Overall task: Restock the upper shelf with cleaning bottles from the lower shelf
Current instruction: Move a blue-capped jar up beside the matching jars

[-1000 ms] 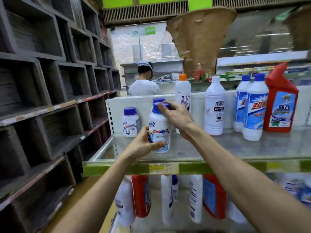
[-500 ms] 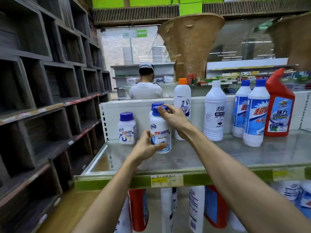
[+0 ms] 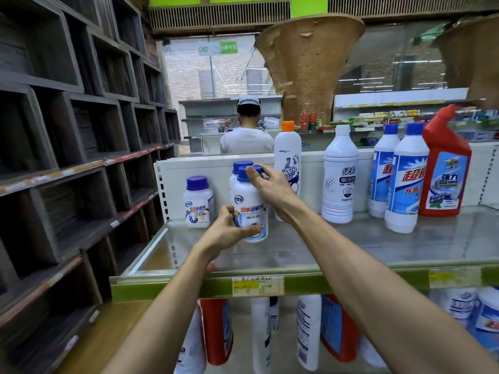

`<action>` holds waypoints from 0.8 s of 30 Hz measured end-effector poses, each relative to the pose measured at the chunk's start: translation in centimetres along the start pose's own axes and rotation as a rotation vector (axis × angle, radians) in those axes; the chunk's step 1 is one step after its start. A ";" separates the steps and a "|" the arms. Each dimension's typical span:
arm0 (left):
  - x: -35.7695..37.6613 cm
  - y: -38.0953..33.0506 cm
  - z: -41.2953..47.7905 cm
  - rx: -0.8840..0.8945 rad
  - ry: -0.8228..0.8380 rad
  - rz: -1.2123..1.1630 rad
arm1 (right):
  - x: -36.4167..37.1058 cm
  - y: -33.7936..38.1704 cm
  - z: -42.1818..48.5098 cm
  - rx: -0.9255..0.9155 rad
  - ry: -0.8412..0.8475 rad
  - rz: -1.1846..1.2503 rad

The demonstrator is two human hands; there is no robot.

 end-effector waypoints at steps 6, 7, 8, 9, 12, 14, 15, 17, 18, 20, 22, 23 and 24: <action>0.2 -0.2 -0.3 -0.002 -0.030 0.026 | -0.2 0.5 -0.6 0.005 0.044 -0.012; 0.2 -0.4 -0.4 -0.002 -0.034 0.031 | -0.2 0.5 -0.7 0.005 0.052 -0.015; 0.2 -0.4 -0.4 -0.002 -0.038 0.030 | -0.2 0.6 -0.7 0.007 0.061 -0.014; 0.2 -0.4 -0.4 -0.002 -0.041 0.029 | -0.1 0.7 -0.8 0.011 0.069 -0.018; 0.0 -0.3 -0.3 0.001 -0.053 0.035 | 0.1 0.7 -0.9 0.019 0.075 -0.032; -0.4 0.1 0.0 0.009 -0.059 0.039 | 0.4 0.7 -0.8 0.021 0.067 -0.045; -0.6 0.3 0.2 0.010 -0.060 0.045 | 0.5 0.7 -0.7 0.024 0.063 -0.055; -0.9 0.5 0.4 0.019 -0.066 0.065 | 0.7 0.6 -0.6 0.030 0.066 -0.072; -1.0 0.7 0.4 0.029 -0.073 0.079 | 0.6 0.7 -0.7 0.036 0.068 -0.080; -1.3 0.7 0.2 0.045 -0.096 0.133 | 0.4 0.8 -1.0 0.041 0.060 -0.099; -1.4 0.3 -0.5 0.064 -0.101 0.134 | -0.2 1.3 -1.9 0.041 0.037 -0.083; -1.3 -0.2 -1.2 0.080 -0.115 0.111 | -0.5 1.7 -2.4 0.032 0.011 -0.050; -1.3 -0.6 -1.8 0.119 -0.153 0.100 | -0.9 2.1 -3.1 0.018 -0.022 -0.016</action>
Point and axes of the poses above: each hand's wrist, its own z-axis towards the middle knuckle, its own x-axis out of the palm, y = z × x, the point moved 1 cm from there along z, towards the middle knuckle, and after that the axes turned 7 degrees about -z, right-handed, at the moved point
